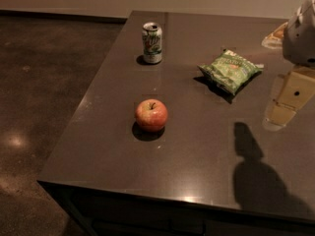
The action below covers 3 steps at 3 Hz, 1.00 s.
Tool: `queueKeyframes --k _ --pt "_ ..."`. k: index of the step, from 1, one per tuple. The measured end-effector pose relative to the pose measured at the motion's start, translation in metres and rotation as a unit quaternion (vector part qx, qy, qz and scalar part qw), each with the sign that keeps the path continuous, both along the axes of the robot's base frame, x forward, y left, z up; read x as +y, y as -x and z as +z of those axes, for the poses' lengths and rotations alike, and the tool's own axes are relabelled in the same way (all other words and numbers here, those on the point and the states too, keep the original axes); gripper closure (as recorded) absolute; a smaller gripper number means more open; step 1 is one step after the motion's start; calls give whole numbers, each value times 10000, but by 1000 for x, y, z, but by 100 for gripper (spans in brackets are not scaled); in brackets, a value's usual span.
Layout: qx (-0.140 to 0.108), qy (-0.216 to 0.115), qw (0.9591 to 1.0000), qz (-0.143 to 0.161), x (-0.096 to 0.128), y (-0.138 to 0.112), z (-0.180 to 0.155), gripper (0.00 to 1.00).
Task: Move apple near 7up can
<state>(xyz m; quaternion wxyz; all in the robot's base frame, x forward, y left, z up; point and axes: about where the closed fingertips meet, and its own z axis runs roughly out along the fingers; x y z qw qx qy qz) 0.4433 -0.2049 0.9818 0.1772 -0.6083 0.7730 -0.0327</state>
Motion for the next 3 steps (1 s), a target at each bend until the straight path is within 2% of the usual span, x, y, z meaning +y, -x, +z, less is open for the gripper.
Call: queueKeyframes --k 1,2,3 --pt "41 -377 9991 201 29 -10 -15 0" --pt "80 -627 9969 476 69 -18 -33 0" --pt "244 -804 9940 695 107 -22 -59 0"
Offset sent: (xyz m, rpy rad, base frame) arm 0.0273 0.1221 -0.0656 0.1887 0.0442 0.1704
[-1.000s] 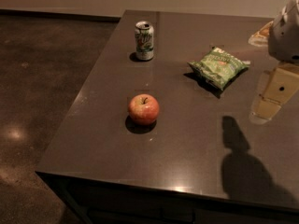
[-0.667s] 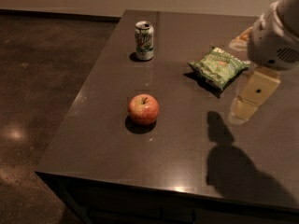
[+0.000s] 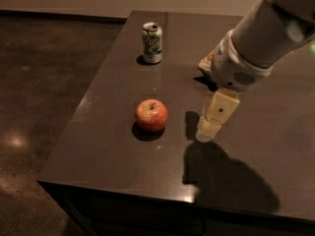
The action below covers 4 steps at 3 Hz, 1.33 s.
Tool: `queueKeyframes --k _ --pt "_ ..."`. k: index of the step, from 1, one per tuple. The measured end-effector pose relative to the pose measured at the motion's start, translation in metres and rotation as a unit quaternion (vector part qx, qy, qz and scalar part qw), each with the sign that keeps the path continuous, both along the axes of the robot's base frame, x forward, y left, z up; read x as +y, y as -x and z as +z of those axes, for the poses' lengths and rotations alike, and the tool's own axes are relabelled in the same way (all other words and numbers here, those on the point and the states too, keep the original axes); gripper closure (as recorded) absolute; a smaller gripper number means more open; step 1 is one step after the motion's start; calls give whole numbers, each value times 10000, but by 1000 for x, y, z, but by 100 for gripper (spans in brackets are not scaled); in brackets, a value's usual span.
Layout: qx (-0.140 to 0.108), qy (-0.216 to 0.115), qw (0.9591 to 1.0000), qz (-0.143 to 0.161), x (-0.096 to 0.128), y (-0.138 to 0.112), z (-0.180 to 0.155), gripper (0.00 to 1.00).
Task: Move apple near 7up can
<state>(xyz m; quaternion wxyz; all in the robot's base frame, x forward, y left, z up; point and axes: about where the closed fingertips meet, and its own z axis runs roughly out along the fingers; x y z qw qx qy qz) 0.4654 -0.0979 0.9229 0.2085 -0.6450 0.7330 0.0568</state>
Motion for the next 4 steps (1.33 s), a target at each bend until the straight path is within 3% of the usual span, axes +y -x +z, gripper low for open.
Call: queueKeyframes --k 3,4 --pt "484 -92 9973 552 85 0 -52 0" --pt "534 -133 9971 523 96 -9 -63 15"
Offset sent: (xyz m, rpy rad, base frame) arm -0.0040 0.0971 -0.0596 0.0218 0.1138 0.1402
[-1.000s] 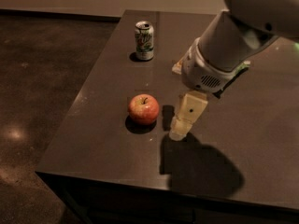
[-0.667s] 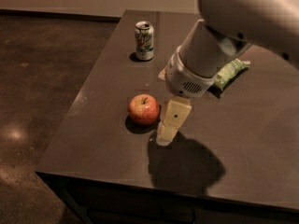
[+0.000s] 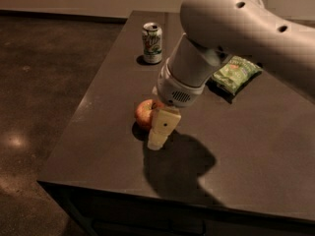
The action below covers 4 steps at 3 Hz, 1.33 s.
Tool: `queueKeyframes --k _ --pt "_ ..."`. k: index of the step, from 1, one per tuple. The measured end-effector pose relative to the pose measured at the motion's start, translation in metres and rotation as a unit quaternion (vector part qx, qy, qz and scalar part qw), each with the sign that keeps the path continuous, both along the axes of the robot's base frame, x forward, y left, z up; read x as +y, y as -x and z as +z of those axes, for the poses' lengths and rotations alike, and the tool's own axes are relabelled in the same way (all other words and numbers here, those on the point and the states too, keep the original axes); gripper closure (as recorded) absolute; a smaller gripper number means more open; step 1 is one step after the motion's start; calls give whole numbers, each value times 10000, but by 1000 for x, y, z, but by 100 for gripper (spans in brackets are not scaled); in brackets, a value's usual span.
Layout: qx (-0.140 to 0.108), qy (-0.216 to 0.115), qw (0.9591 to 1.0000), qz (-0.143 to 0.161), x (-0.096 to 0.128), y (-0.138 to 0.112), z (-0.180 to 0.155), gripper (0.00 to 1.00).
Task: Move apple near 7up can
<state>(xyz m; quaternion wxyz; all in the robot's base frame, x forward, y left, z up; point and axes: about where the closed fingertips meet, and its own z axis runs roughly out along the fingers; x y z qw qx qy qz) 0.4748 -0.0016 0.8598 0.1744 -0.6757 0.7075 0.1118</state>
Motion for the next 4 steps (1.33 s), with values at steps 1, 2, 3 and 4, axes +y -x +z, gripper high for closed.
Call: queueKeyframes --k 1,2,3,4 --pt "45 -27 10000 -33 2 -7 -6 38" --pt "48 -199 9998 -84 0 -10 1 62" --pt "-5 -324 9990 -299 -7 -20 19 85" --pt "-178 -381 9959 -802 -18 -49 38 100"
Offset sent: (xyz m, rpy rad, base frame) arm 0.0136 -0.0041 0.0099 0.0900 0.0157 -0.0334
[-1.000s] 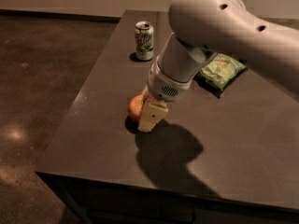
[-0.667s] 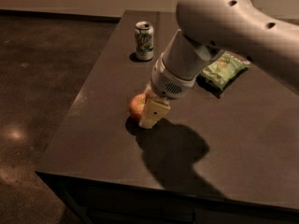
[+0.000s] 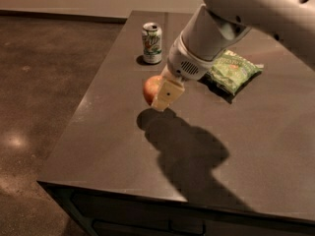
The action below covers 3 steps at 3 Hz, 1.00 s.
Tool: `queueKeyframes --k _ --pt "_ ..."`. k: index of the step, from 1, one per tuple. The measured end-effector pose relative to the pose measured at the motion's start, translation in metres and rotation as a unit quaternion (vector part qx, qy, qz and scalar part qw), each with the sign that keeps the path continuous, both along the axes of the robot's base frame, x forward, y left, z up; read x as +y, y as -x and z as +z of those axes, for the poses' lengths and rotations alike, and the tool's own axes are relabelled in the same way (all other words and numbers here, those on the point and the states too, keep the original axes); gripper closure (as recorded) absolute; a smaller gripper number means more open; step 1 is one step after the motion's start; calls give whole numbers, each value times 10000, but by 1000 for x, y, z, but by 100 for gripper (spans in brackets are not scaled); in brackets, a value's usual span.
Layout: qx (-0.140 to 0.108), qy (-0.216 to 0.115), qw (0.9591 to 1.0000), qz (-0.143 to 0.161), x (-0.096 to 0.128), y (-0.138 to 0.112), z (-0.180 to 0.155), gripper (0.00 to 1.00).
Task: Move apple near 7up can
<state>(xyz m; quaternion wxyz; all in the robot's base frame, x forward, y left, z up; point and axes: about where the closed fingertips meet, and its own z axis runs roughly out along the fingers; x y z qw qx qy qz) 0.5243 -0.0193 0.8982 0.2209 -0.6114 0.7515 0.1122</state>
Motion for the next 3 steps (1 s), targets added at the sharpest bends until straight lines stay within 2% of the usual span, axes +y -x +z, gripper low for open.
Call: queueKeyframes --k 1,2,3 --pt "-177 47 9983 -561 -5 -33 11 100" --pt "-324 131 9939 -1043 -6 -71 10 100" --pt "-436 251 9878 -1471 0 -114 -2 100"
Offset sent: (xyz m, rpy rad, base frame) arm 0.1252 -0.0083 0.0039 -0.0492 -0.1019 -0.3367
